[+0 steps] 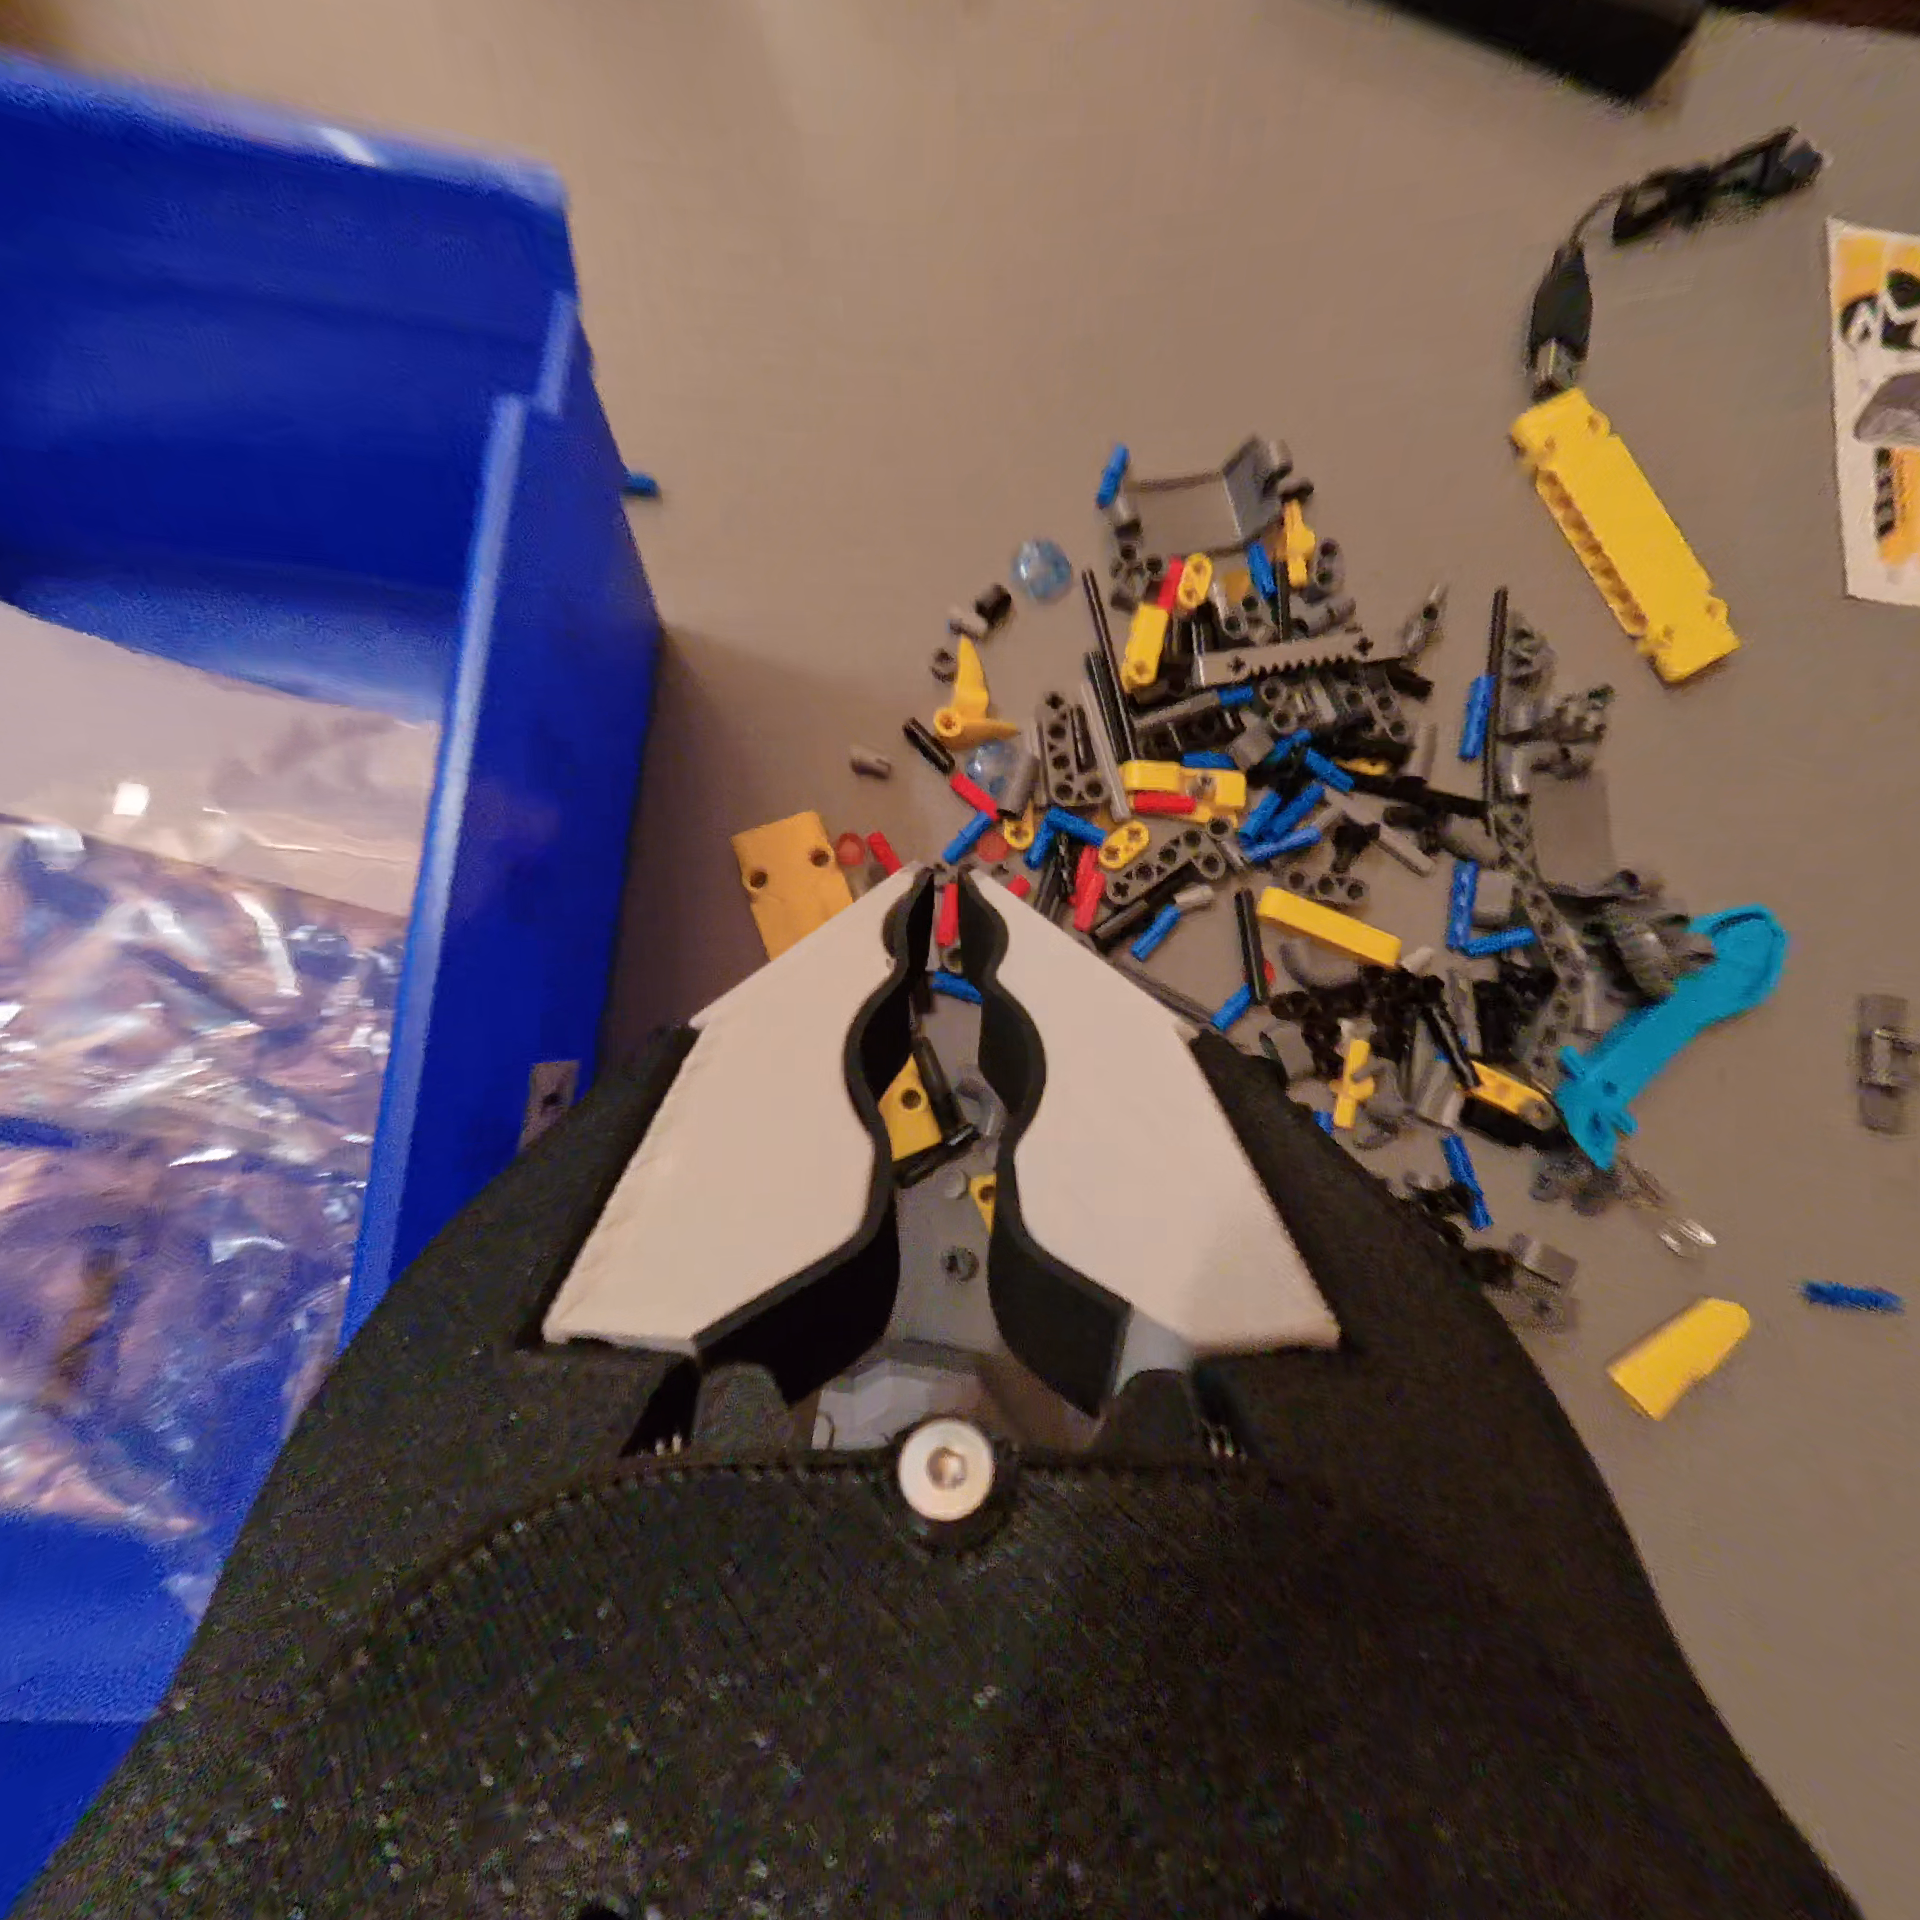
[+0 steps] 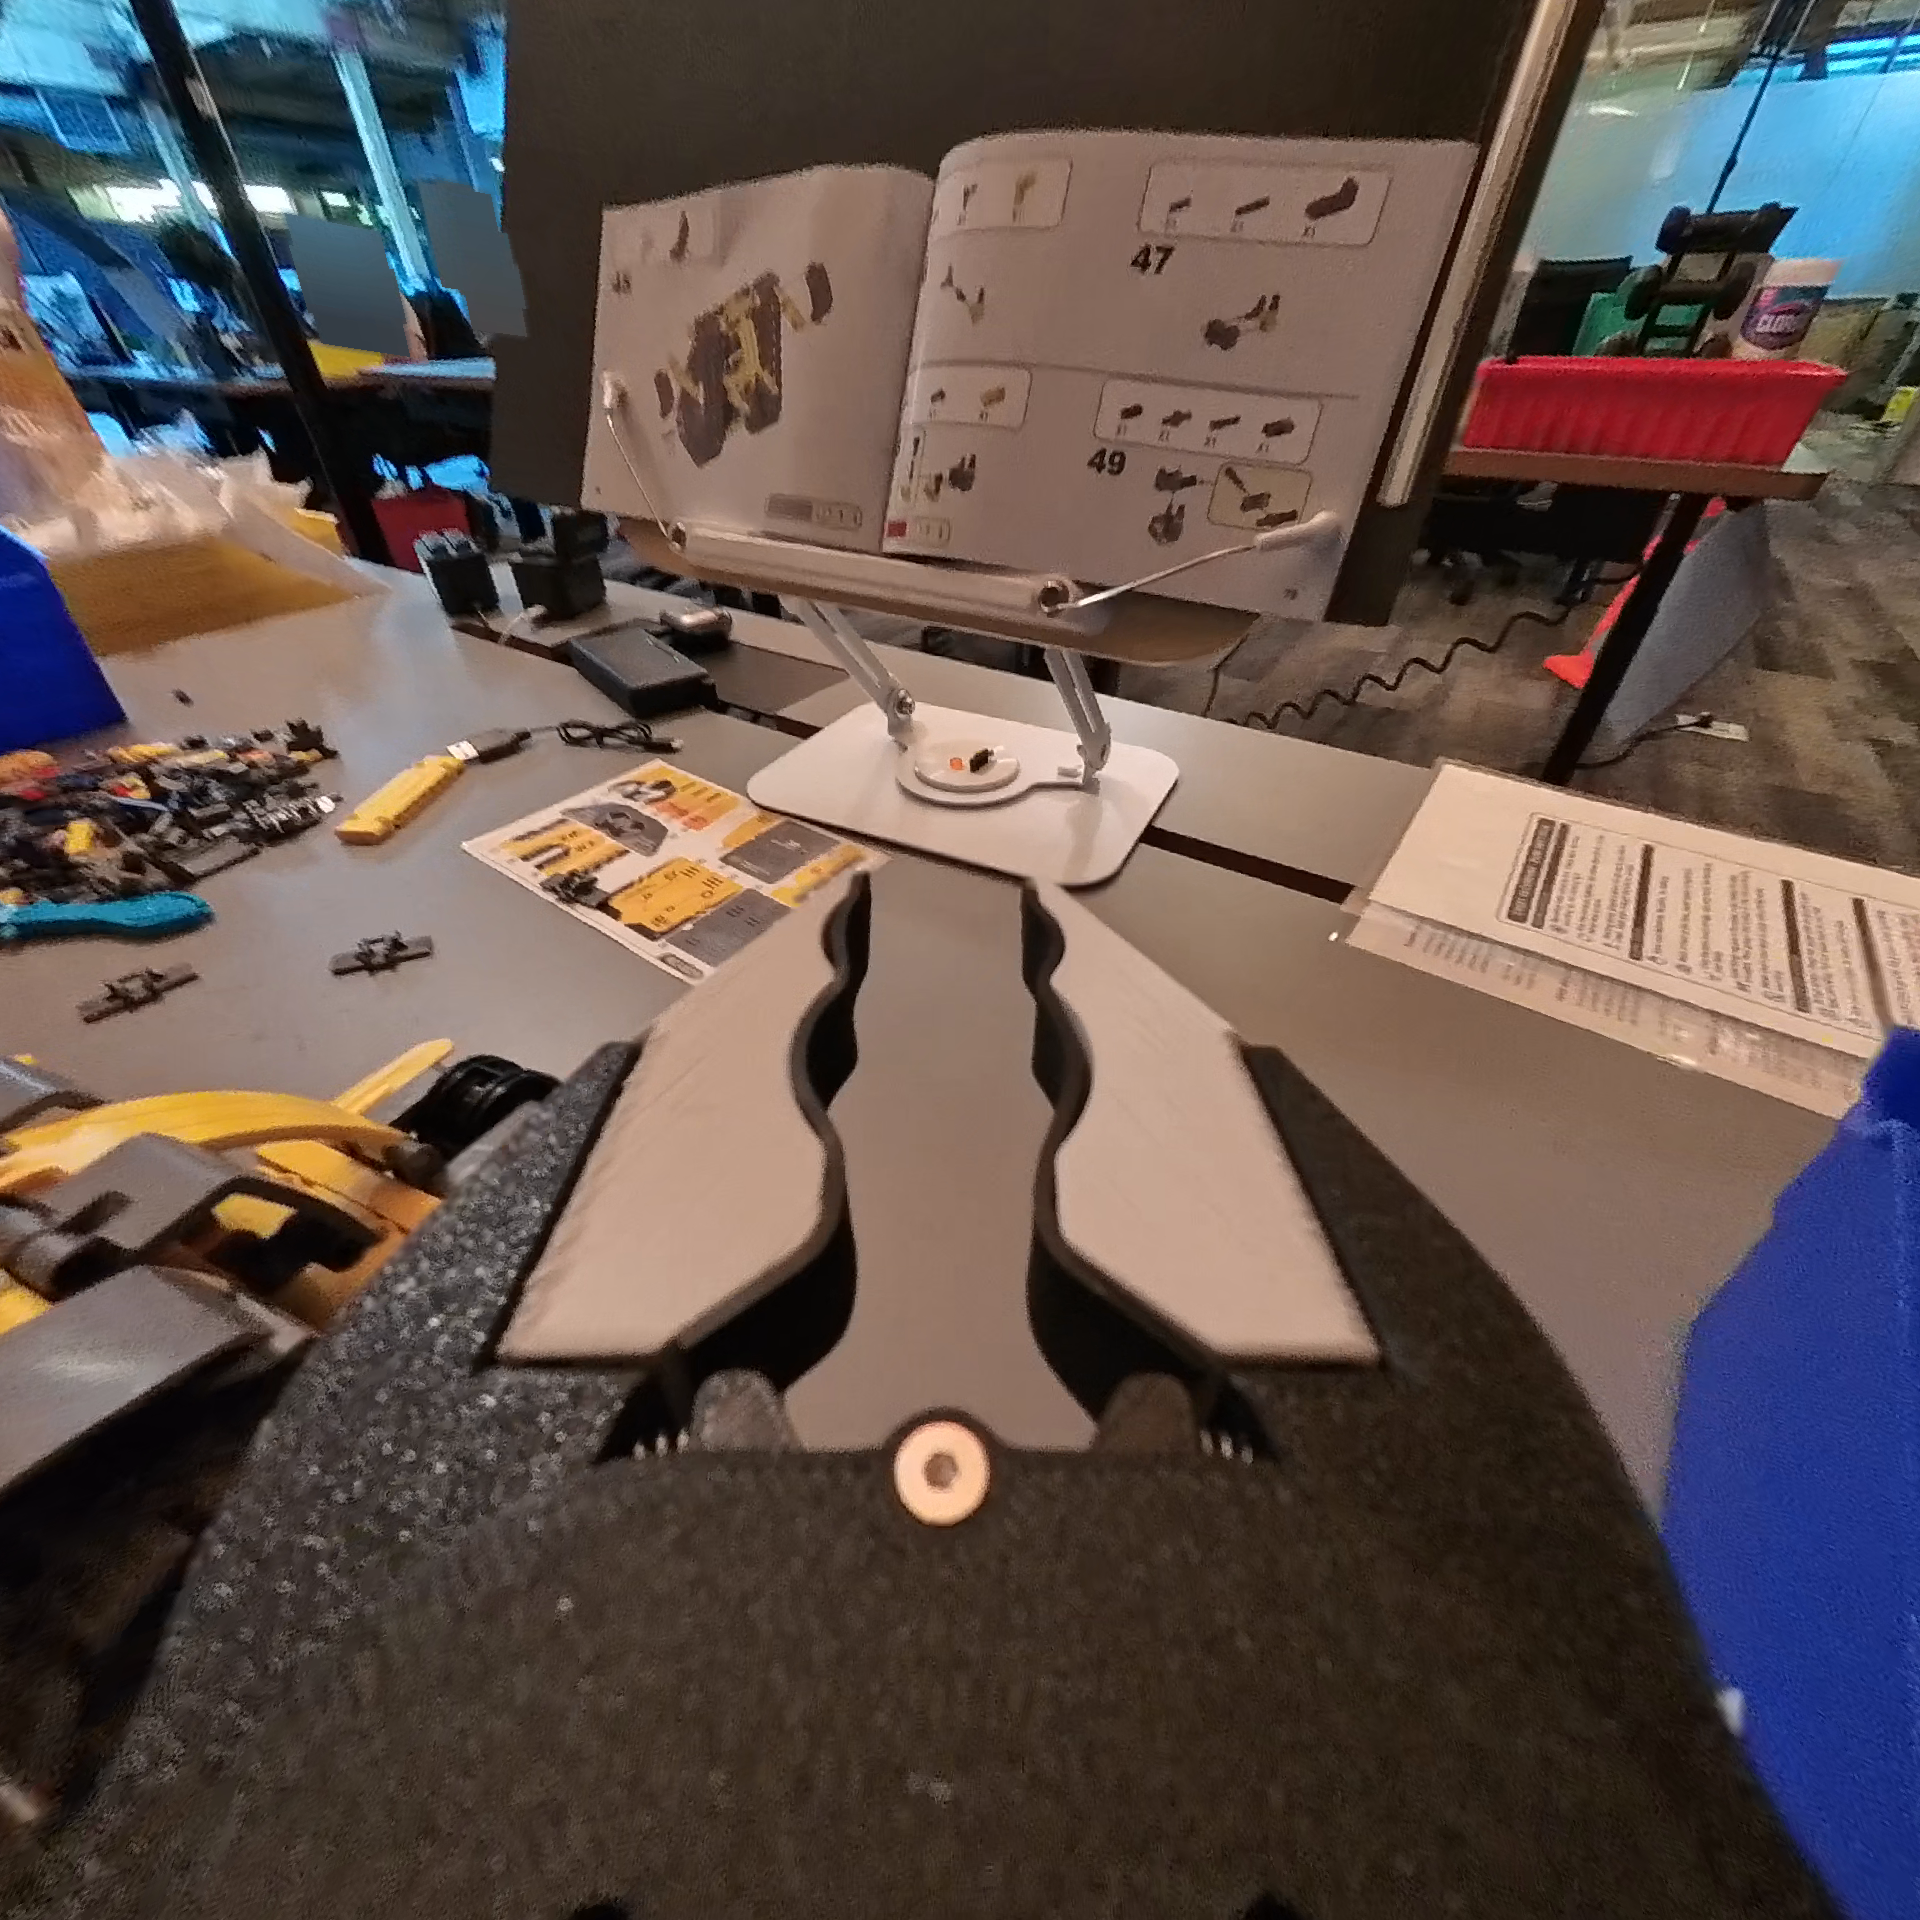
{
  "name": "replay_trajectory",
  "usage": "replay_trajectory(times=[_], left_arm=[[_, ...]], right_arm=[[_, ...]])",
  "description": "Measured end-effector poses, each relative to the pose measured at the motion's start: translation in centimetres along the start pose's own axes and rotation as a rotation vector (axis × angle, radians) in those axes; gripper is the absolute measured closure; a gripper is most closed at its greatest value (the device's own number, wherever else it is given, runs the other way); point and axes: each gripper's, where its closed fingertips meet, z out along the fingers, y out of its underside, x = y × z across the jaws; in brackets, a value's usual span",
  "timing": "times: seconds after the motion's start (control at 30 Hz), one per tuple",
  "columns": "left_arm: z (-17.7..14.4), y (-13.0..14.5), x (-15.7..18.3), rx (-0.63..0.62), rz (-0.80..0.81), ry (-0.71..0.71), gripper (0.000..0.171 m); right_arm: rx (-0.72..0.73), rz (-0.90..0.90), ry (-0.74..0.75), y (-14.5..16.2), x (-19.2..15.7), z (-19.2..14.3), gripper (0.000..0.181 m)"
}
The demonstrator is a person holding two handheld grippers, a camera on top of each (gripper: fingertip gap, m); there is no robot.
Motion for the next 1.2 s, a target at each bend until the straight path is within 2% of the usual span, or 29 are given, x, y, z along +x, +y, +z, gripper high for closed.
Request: replay_trajectory(times=[0.07,0.17,0.23,0.33,0.57,1.2], left_arm=[[0.9,0.6,0.0,-0.092,-0.012,0.061,0.17],[2.1,1.5,-1.4,-0.183,0.063,-0.022,0.171],[2.7,2.1,-1.3,-0.218,0.085,-0.029,0.171],[3.2,2.3,-0.5,-0.22,0.079,0.006,0.171],[3.9,2.9,-1.0,-0.271,0.091,-0.017,0.171],[4.2,3.1,-0.4,-0.291,0.122,-0.011,0.17]], right_arm=[[0.022,0.023,-0.011,-0.5,0.0,-0.2,0.153],[0.025,0.014,0.014,-0.7,0.5,-0.5,0.153],[0.018,-0.006,0.039,-0.5,0.9,-0.6,0.153],[0.005,-0.017,0.051,-0.3,1.2,-0.5,0.153],[-0.007,-0.015,0.049,0.0,1.3,-0.4,0.153],[-0.003,-0.024,0.053,-0.1,1.3,-0.5,0.153]])
